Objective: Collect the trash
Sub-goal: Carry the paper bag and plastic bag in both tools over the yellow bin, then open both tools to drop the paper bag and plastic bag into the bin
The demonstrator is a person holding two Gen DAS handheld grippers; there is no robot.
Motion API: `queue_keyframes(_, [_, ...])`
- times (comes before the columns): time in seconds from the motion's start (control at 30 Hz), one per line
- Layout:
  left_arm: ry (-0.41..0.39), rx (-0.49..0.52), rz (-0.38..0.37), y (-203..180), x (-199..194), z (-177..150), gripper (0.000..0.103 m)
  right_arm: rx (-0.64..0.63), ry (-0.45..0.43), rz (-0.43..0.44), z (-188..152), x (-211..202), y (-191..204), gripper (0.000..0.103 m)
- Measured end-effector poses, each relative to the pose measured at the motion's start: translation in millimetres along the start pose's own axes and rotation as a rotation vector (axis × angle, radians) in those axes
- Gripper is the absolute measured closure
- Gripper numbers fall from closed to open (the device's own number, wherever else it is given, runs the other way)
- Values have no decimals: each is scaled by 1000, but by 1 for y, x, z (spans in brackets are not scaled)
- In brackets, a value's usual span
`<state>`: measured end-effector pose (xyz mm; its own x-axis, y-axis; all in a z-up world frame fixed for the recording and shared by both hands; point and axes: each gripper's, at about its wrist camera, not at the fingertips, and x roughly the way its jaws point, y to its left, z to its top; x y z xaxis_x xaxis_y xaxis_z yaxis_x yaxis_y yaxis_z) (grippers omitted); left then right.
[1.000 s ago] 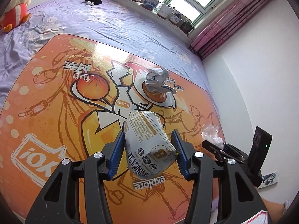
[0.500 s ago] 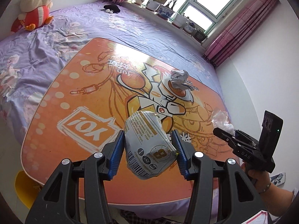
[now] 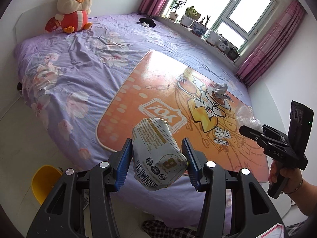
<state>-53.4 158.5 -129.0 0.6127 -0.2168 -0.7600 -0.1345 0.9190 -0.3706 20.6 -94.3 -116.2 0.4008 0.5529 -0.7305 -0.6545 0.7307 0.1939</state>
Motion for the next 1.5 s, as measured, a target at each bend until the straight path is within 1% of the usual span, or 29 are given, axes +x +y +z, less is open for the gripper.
queue_keyframes(0.2, [-15, -32, 45, 44, -33, -28, 53, -52, 10, 65, 4, 8, 59, 65])
queue_keyframes(0.37, [-26, -71, 104, 86, -62, -55, 53, -109, 36, 134, 1, 21, 115, 65])
queue_keyframes(0.53, [-33, -105, 165, 128, -88, -84, 53, -163, 88, 205, -13, 43, 173, 65])
queue_keyframes(0.7, [-28, -151, 199, 174, -99, -119, 53, -198, 153, 279, -37, 76, 227, 65])
queue_keyframes(0.9, [-7, -206, 239, 232, -86, -162, 53, -228, 222, 349, -71, 133, 282, 65])
queue_keyframes(1.07, [13, -251, 266, 276, -63, -190, 53, -230, 277, 381, -101, 191, 308, 65])
queue_keyframes(1.2, [22, -272, 265, 305, -39, -205, 53, -233, 310, 382, -126, 234, 320, 65])
queue_keyframes(1.3, [30, -267, 263, 321, -19, -213, 53, -219, 327, 366, -143, 263, 321, 65])
queue_keyframes(1.5, [25, -269, 256, 349, 18, -225, 53, -194, 330, 348, -172, 305, 323, 65])
